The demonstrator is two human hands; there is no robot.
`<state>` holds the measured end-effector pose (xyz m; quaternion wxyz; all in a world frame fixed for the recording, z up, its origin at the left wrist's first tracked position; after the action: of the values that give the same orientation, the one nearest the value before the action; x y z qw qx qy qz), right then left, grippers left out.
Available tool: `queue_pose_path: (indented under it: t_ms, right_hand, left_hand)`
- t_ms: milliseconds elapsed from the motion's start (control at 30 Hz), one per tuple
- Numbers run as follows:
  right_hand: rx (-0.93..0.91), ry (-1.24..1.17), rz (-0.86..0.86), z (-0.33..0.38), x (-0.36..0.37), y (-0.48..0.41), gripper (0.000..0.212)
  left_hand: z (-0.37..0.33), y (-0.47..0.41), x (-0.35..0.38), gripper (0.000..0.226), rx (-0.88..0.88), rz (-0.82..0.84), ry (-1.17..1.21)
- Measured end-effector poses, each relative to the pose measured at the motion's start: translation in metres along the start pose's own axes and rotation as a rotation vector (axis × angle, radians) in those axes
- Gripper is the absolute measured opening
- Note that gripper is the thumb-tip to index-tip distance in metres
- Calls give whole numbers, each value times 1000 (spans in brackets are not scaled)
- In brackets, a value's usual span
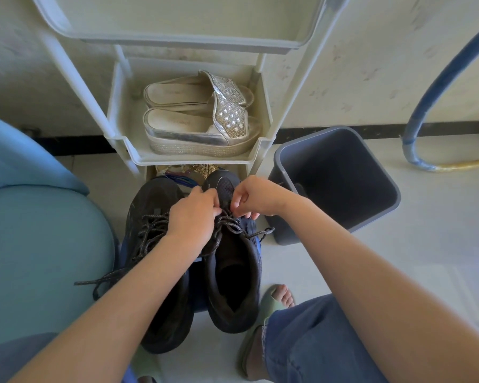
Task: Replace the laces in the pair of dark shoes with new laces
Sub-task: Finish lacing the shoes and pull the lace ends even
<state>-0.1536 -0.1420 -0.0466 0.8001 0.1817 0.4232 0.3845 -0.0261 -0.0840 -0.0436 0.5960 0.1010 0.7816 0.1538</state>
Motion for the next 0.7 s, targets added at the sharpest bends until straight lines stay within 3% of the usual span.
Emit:
queue_pose_path:
  t_ms: [100,233,400,533,700]
  right_hand:
    - [44,-42,-7,-5,-1,1,6]
    - [175,-141,79,-12,0,5,15]
    - [311,-255,193,-5,7,8,23]
    - [360,-153,139,3,13,6,39]
    - [350,42,47,14,16,6,25]
  left_hand:
    - [-3,-2,3,27,-61,-7,7]
    - [6,-10,4,37,-127,106,227]
    - [14,-10,9,71,-219,245,310]
    - [9,-12,8,91,-230,310,226]
    - [4,-10,5,95,-247,381,206]
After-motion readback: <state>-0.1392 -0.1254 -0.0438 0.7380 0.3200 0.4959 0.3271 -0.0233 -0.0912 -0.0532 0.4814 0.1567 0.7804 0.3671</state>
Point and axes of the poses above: each hand's wrist, its own y-axis away from the middle knuckle, its own x-axis out of the palm, z = x × y, the point moved 3 cm from there along -y, towards the middle knuckle, and after that the axes turned 3 degrees about -y, right-handed, at the moved point
